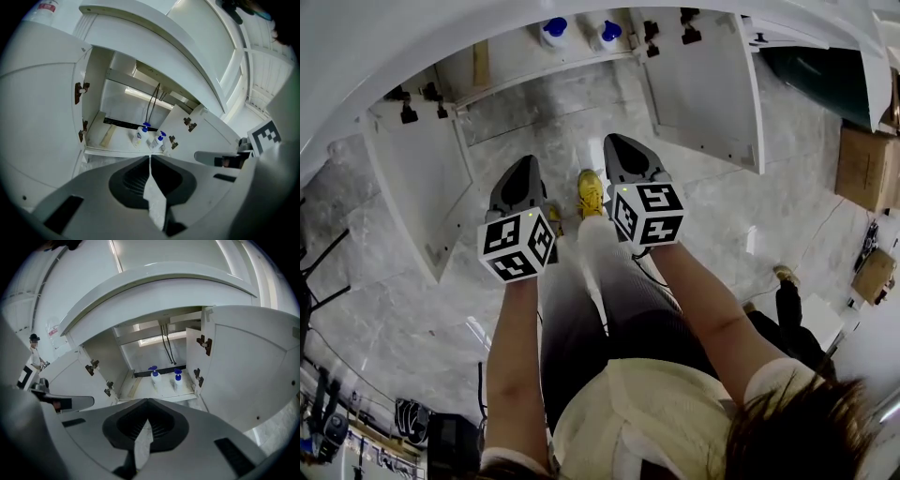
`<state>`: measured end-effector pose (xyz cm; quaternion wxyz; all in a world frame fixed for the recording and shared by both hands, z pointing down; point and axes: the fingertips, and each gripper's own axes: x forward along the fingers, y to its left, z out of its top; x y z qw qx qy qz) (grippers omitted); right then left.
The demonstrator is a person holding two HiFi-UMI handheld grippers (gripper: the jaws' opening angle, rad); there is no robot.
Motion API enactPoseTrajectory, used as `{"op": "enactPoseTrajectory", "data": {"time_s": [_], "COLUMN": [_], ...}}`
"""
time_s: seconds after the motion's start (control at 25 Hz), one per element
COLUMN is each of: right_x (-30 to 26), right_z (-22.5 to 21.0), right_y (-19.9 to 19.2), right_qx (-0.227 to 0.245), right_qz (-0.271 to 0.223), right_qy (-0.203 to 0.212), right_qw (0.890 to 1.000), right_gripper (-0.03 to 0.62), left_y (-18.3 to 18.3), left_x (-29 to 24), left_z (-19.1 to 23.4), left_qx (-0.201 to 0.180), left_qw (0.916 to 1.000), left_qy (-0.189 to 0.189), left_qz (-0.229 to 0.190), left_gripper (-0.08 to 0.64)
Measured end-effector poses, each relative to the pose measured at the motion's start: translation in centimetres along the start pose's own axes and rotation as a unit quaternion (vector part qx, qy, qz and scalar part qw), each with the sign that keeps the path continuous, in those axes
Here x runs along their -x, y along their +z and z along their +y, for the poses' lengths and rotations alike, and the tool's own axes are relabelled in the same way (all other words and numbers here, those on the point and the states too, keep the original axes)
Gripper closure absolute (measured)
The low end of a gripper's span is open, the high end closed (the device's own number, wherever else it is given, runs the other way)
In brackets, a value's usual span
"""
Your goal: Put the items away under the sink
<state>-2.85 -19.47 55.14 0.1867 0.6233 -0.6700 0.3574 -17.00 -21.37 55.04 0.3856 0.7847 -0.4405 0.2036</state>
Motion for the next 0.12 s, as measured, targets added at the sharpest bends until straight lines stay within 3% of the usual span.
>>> {"op": "enactPoseTrajectory", "data": {"time_s": [0.12], "right_x": [-0.39], "right_z": [0.21], "right_y": [-0.18], "right_qx": [-0.005], "right_qz": [0.002], "right_qy": [-0.001], "right_qw": [1.000], "right_gripper": [0.567], "left_y": [-0.26], "left_x": [-0.07], "left_z": [0.37], "left_qx": [0.004], "left_qw": [0.9999], "left_qy": [-0.002], "left_qz": [0.009], "left_gripper": [0.512]}}
